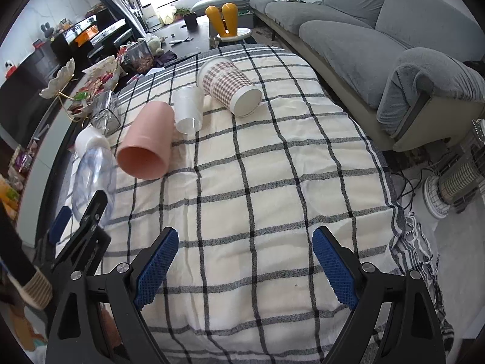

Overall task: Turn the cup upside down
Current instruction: 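Rotate the bottle with the left gripper so its opening faces down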

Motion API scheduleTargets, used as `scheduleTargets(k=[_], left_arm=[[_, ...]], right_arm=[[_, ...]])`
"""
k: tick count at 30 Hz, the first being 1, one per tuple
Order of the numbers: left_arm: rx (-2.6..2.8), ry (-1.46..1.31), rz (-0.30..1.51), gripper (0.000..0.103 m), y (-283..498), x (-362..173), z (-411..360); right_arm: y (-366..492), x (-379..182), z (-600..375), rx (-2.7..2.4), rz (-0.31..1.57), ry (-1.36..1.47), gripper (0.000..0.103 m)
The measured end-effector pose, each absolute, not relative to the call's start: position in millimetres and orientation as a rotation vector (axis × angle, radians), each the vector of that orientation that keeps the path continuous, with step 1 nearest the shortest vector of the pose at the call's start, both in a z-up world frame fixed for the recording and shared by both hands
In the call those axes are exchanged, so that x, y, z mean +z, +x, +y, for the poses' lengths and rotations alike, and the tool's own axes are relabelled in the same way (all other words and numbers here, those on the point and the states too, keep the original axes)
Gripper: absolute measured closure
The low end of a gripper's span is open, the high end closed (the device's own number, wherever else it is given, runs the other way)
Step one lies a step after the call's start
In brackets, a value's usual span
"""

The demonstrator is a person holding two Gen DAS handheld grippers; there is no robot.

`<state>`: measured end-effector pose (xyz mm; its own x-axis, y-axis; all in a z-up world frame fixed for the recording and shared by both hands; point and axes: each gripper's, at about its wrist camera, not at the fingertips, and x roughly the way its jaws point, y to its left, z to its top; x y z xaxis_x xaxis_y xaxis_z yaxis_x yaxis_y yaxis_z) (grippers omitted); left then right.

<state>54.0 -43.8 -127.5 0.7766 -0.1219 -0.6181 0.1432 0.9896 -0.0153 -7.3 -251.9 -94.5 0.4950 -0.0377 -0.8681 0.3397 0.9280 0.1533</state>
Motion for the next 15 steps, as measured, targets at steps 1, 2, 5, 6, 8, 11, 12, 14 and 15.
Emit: scheduleTargets(k=[1, 2, 5, 6, 8, 11, 12, 14, 15], left_arm=[[-0.142, 0.036, 0.661, 0.020, 53.2, -124.4, -43.6], [-0.143, 0.039, 0.652, 0.019, 52.0, -118.4, -42.3], [-0.137, 0.039, 0.646, 0.014, 54.2, -102.4, -37.7], [-0.136, 0.045, 0.664, 0.014, 58.7, -99.4, -37.8], [-0.150, 0.019, 0.741, 0.014, 74.5, -96.4, -35.2], [-0.161, -0.052, 0.899, 0.014, 105.1, -100.6, -29.7], [-0.154, -0.075, 0.955, 0.015, 115.5, -102.8, -28.1], [-0.162, -0.141, 1.056, 0.015, 132.6, -107.9, -25.3], [-0.146, -0.178, 1.122, 0.018, 144.1, -112.3, -22.5]], right_arm=[[-8.0, -92.2, -250.7, -0.231, 1.028, 0.321, 0.013], [-8.9, -89.7, -249.1, -0.230, 1.025, 0.321, 0.013], [-9.5, -84.5, -246.4, -0.216, 1.020, 0.342, 0.013], [-8.9, -83.4, -245.0, -0.209, 1.022, 0.349, 0.013], [-6.6, -81.8, -241.7, -0.193, 1.030, 0.365, 0.013], [5.7, -76.5, -236.9, -0.161, 1.051, 0.391, 0.013], [12.4, -72.3, -234.9, -0.150, 1.056, 0.394, 0.013], [27.9, -61.2, -229.5, -0.141, 1.057, 0.372, 0.013], [38.2, -53.7, -226.1, -0.129, 1.052, 0.351, 0.013]])
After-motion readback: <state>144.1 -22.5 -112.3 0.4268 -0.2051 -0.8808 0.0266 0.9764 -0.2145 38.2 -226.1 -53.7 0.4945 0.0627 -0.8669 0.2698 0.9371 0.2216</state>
